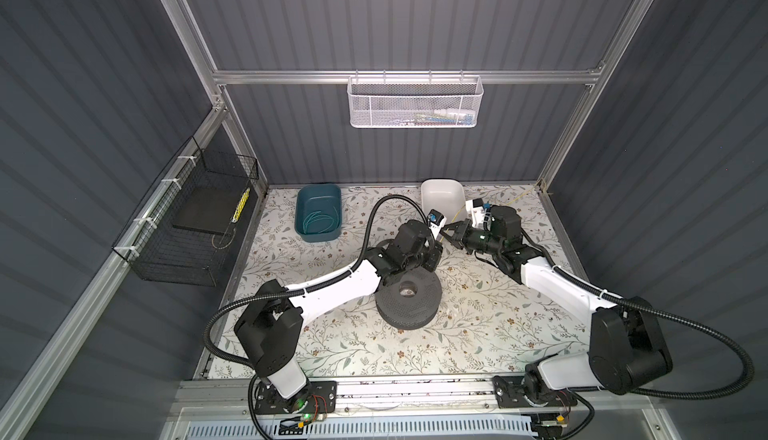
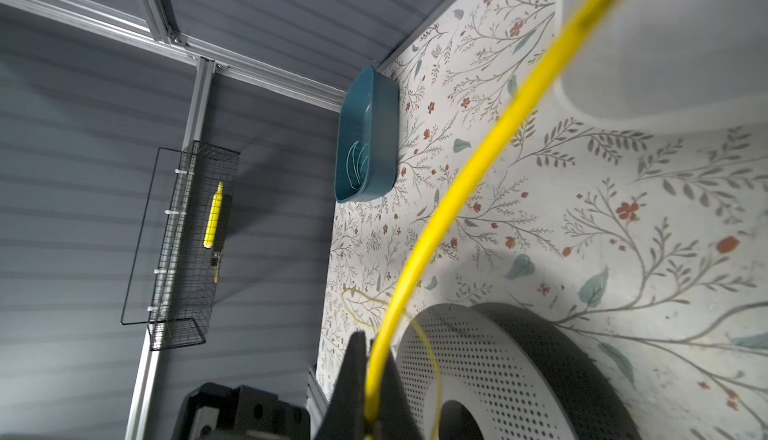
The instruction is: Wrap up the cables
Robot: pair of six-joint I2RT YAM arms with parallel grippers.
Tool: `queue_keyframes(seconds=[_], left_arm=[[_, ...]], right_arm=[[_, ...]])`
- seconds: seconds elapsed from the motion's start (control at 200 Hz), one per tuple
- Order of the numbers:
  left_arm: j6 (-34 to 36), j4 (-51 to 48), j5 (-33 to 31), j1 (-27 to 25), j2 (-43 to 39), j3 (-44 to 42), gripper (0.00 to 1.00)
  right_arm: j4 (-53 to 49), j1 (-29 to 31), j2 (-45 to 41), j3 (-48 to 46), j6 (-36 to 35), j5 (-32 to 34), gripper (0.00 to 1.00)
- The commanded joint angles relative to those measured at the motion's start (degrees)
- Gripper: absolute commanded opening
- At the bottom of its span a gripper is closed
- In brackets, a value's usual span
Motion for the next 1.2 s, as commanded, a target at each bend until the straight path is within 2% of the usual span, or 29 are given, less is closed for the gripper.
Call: queue_keyframes(seconds=[0.0,0.095,0.195,0.285,0.325,0.37,0.41,0.46,0.54,0.655,0.755,0.81,1.04,1.19], left_arm=[[2.02,-2.39,-0.26,-0.11,-2.88,1.51,0.43],[2.83,-7.27,-2.46,-0.14,-8.01,1.16,0.6],[1.34,-13.31,-9.73,-0.02,-15.83,-1.03,0.72],[-2.93,-19.81,-23.03,0.16,-23.28,-4.7,0.84],[-5.13,-23.31,-28.91,0.42,-25.89,-6.54,0.87],[-9.08,-27.8,-34.08,1.59,-28.3,-8.62,0.9],[-14.12,-32.18,-36.17,3.39,-30.21,-10.42,0.9],[-19.84,-35.7,-36.42,5.21,-32.52,-13.39,0.91],[-25.65,-37.47,-37.67,5.39,-35.72,-19.37,0.91],[-27.01,-32.11,-35.29,5.38,-37.77,-27.14,0.89],[-27.47,-27.94,-38.3,6.29,-37.02,-31.12,0.87],[-29.51,-27.05,-39.28,8.16,-36.76,-32.28,0.81],[-21.48,-16.14,-25.56,20.38,-32.01,-34.31,0.69],[-18.83,-8.68,-18.51,23.74,-25.66,-35.07,0.6]], right_arm=[[-3.11,-0.15,-2.21,2.66,-4.76,3.65,0.0],[-8.15,-0.59,-2.81,5.31,-11.82,3.87,0.0],[-12.62,-1.72,-3.64,6.69,-16.97,5.4,0.0],[-11.49,-4.37,-3.89,5.99,-16.18,2.39,0.0],[-10.89,-5.21,-3.89,5.67,-15.78,1.74,0.0],[-10.27,-5.8,-3.75,5.53,-15.52,1.09,0.0],[-10.13,-6.02,-3.69,5.69,-15.4,0.72,0.0],[-9.67,-6.09,-3.39,5.78,-15.2,0.19,0.0],[-8.38,-6.13,-2.46,5.79,-14.29,-1.02,0.0],[-7.15,-6.3,-1.33,6.05,-13.27,-2.04,0.0],[-6.63,-6.31,-1.2,6.05,-12.92,-2.7,0.0],[-6.69,-6.39,-1.18,6.05,-12.99,-2.82,0.0],[-6.22,-6.92,-1.36,5.36,-12.65,-3.89,0.0],[-4.44,-7.27,-0.93,4.72,-11.12,-5.08,0.0]])
